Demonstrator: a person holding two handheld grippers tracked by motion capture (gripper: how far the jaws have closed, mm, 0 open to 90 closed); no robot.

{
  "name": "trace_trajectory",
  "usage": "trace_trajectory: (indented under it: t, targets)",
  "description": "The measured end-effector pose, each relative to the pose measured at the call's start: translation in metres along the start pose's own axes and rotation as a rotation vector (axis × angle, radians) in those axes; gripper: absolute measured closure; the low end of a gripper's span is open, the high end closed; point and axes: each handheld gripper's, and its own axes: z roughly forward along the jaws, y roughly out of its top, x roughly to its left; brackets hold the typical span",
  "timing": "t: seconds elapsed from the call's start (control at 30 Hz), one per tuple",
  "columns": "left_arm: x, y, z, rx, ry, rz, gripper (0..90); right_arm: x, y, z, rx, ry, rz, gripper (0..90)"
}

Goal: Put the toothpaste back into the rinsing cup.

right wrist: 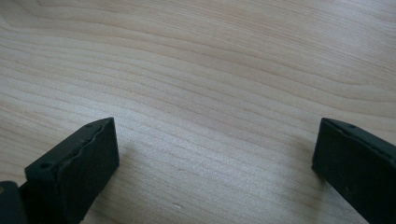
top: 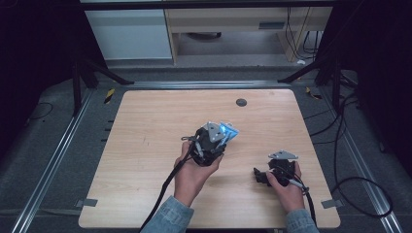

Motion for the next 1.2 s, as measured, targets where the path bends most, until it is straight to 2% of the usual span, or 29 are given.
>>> trace_trajectory:
  t: [0.2, 0.43, 0.53, 0.67, 0.87, 1.0, 1.2]
  targets:
    - [0.001, 0.010, 0.004, -0.032, -0.016, 0.004, 71.7, 0.004, -0.002, -0.002, 0.000, 0.002, -0.003, 0.7]
    - [0.006, 0.027, 0.003, -0.063, -0.001, 0.013, 71.8, 0.007, -0.004, -0.004, 0.000, 0.008, -0.004, 0.7]
    - [0.011, 0.035, 0.000, -0.094, 0.002, -0.001, 71.8, 0.007, -0.004, -0.004, 0.001, 0.008, -0.006, 0.7]
    - [0.019, 0.041, -0.004, -0.109, 0.025, -0.007, 71.9, 0.007, -0.004, -0.004, 0.002, 0.008, -0.006, 0.7]
    - [0.023, 0.052, -0.012, -0.139, 0.030, -0.011, 71.9, 0.007, -0.004, -0.004, 0.001, 0.009, -0.007, 0.7]
    - [0.026, 0.058, -0.012, -0.155, 0.042, 0.005, 71.9, 0.007, -0.004, -0.004, 0.001, 0.009, -0.005, 0.7]
    - [0.031, 0.064, -0.009, -0.172, 0.056, -0.004, 72.1, 0.007, -0.004, -0.004, 0.002, 0.012, -0.009, 0.7]
